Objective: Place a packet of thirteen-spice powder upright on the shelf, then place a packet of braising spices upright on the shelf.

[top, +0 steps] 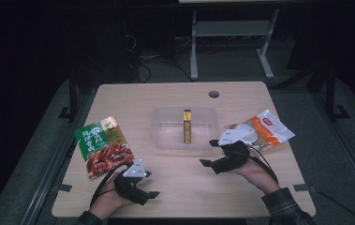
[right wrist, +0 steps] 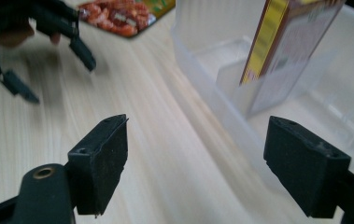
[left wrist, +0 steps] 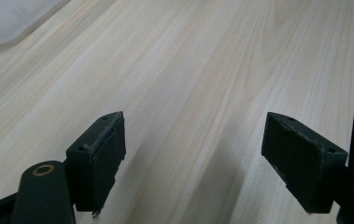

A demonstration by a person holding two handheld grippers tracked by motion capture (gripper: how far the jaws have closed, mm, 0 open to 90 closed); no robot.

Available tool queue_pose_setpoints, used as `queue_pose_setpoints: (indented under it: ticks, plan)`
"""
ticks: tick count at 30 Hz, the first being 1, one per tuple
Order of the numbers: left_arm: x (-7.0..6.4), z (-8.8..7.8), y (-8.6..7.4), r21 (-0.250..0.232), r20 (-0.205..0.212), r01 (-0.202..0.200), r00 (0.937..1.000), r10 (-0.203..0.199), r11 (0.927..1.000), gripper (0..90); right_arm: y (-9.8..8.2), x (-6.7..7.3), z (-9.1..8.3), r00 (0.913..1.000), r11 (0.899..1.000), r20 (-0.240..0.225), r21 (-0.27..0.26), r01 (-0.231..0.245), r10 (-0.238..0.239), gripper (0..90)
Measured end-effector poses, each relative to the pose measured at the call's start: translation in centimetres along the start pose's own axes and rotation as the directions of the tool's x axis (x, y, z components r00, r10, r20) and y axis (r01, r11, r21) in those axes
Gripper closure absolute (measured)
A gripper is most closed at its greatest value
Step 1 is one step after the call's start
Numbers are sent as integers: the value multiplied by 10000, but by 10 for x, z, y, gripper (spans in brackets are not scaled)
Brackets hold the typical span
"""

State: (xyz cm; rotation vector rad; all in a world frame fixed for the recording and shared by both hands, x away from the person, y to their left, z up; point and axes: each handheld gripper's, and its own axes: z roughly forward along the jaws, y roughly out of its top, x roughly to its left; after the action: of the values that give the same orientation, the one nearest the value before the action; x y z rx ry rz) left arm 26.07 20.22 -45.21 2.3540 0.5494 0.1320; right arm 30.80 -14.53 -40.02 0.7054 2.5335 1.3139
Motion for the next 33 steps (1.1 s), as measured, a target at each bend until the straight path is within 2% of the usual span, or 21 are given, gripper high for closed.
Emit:
queue_pose_setpoints:
  ticks: [2, 3, 4, 7, 9, 12, 13, 15, 18, 22, 25, 26, 27, 29, 30, 33]
  plan:
    - [0, 0, 0, -111, -5, 202, 9998, -202, 9997, 222, -8, 4, -1, 9999, 9999, 129, 144, -85, 83, 214]
    - [2, -1, 0, -4, -30, 125, 9999, -125, 9999, 223, -12, 5, -1, 9998, 9998, 152, 154, -162, 159, 213]
    - [1, -1, 0, -99, -60, 310, 9995, -311, 9995, 224, -17, 7, -2, 9996, 9995, 171, 221, -230, 226, 207]
    - [4, -3, -1, -97, -186, 345, 9992, -347, 9994, 231, -27, 12, -4, 9990, 9987, 280, 353, -364, 354, 203]
    - [7, -6, 0, -86, -370, 457, 9983, -460, 9989, 241, -32, 14, -6, 9987, 9984, 357, 411, -389, 375, 194]
    - [12, -10, 0, -235, -647, 765, 9949, -779, 9968, 265, -40, 17, -9, 9968, 9967, 411, 426, -697, 679, 193]
    - [15, -13, 1, -167, -751, 885, 9931, -896, 9959, 281, -43, 18, -10, 9970, 9967, 404, 440, -678, 660, 193]
    - [21, -19, 2, -172, -1001, 947, 9903, -959, 9954, 375, -47, 21, -12, 9958, 9950, 356, 516, -861, 843, 193]
    - [30, -26, 3, -289, -1458, 1262, 9808, -1291, 9916, 494, -53, 25, -14, 9956, 9934, 222, 673, -926, 913, 198]
    - [46, -40, 4, -617, -2113, 1721, 9604, -1814, 9831, 660, -58, 30, -14, 9950, 9915, 154, 839, -992, 982, 196]
    - [60, -50, 2, -882, -2405, 2075, 9447, -2230, 9742, 770, -61, 33, -15, 9946, 9906, 143, 889, -1040, 1032, 196]
    - [64, -52, 2, -963, -2471, 2266, 9378, -2438, 9692, 794, -62, 34, -15, 9942, 9902, 116, 896, -1075, 1069, 196]
    - [70, -55, 1, -1033, -2553, 2312, 9339, -2505, 9674, 823, -63, 35, -16, 9939, 9900, 131, 875, -1106, 1099, 196]
    - [81, -60, 0, -1056, -2813, 2517, 9204, -2717, 9620, 878, -64, 35, -16, 9932, 9893, 91, 884, -1160, 1157, 197]
    - [86, -61, 0, -1297, -2929, 2746, 9074, -3014, 9528, 896, -65, 35, -16, 9940, 9903, 86, 859, -1090, 1087, 197]
    - [103, -70, -2, -1360, -3342, 2994, 8835, -3283, 9444, 898, -65, 35, -14, 9943, 9905, 34, 878, -1061, 1062, 197]
